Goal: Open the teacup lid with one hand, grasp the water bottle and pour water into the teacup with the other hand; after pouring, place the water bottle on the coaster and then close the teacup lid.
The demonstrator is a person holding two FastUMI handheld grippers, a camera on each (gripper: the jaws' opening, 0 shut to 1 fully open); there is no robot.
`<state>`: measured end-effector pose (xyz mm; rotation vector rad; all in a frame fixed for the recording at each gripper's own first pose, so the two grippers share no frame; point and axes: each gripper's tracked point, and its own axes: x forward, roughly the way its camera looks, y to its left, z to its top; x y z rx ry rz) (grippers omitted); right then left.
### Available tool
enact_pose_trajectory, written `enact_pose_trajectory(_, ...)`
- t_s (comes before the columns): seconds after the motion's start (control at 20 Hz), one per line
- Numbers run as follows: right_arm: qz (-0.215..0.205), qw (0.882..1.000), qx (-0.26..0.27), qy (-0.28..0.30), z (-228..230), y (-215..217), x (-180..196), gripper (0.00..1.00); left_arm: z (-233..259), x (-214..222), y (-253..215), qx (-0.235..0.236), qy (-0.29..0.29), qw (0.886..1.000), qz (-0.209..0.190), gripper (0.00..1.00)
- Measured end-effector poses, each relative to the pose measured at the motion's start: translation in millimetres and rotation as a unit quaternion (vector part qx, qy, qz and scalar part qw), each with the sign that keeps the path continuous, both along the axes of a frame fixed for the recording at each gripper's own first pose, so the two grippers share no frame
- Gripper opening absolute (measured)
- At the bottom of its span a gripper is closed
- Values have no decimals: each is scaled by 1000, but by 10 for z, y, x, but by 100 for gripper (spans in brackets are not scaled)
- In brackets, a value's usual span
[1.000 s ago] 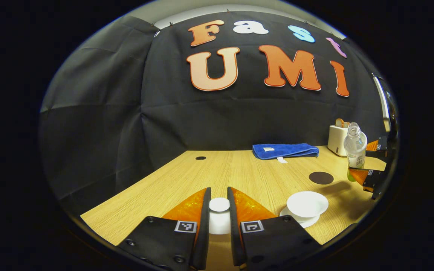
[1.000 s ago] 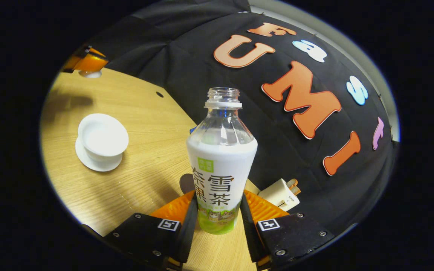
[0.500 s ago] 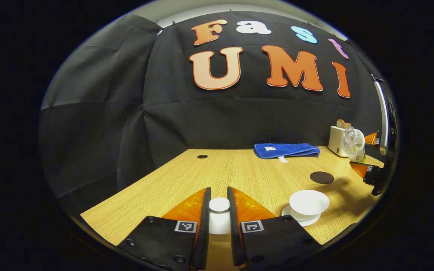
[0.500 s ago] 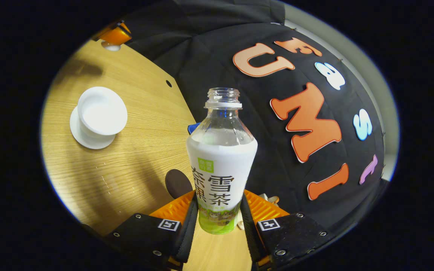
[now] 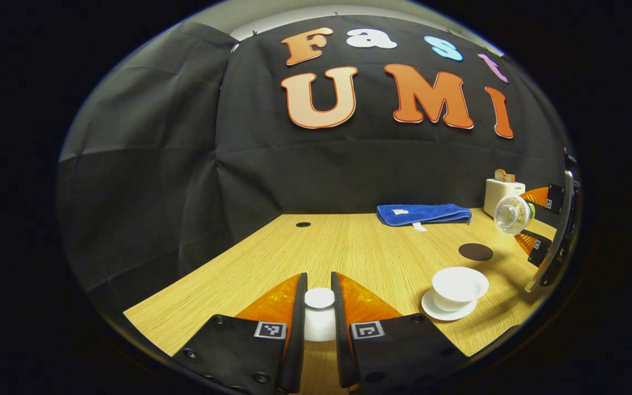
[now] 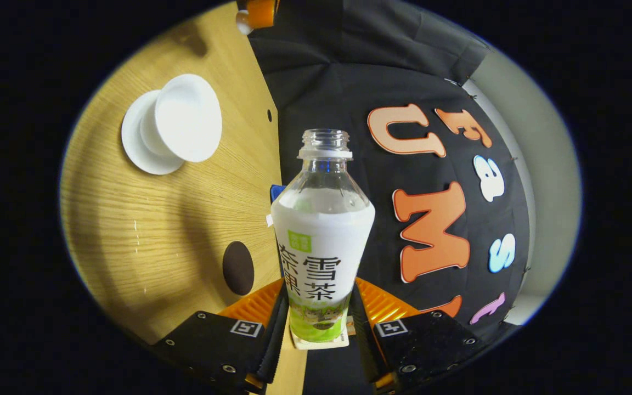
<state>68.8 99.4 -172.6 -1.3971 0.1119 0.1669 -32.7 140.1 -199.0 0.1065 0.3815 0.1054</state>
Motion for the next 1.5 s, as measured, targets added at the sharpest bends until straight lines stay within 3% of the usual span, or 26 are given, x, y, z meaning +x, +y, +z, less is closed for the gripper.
enact_pose_trajectory(0.35,32,997,-67,-38,51,106,51,60,-21,-52,32,1,2,1000,1,25)
enact_pose_trajectory(0.55,54,991,-101,-67,127,203,80,60,-48,-58,40,-1,5,1000,3,29)
enact_pose_trajectory(0.6,59,989,-109,-75,155,221,89,64,-36,-61,45,-1,5,1000,4,29)
enact_pose_trajectory(0.65,63,988,-116,-81,173,234,97,60,-33,-77,61,0,5,1000,4,29)
enact_pose_trajectory(0.7,66,987,-120,-84,177,235,102,57,-25,-74,59,0,4,1000,4,29)
enact_pose_trajectory(0.9,77,984,-131,-97,212,257,107,63,-14,-65,85,2,3,1000,6,29)
enact_pose_trajectory(1.0,81,982,-135,-104,228,282,111,60,-9,-74,74,2,3,1000,5,25)
enact_pose_trajectory(1.2,86,979,-143,-116,251,290,119,60,-2,-84,81,2,2,1000,5,25)
enact_pose_trajectory(1.25,88,979,-145,-115,236,299,108,60,-3,-97,79,1,2,1000,5,29)
enact_pose_trajectory(1.45,105,972,-172,-123,286,310,130,60,7,-114,33,-2,3,1000,1,25)
enact_pose_trajectory(1.5,107,971,-176,-125,297,303,139,63,-3,-113,33,-2,3,1000,1,29)
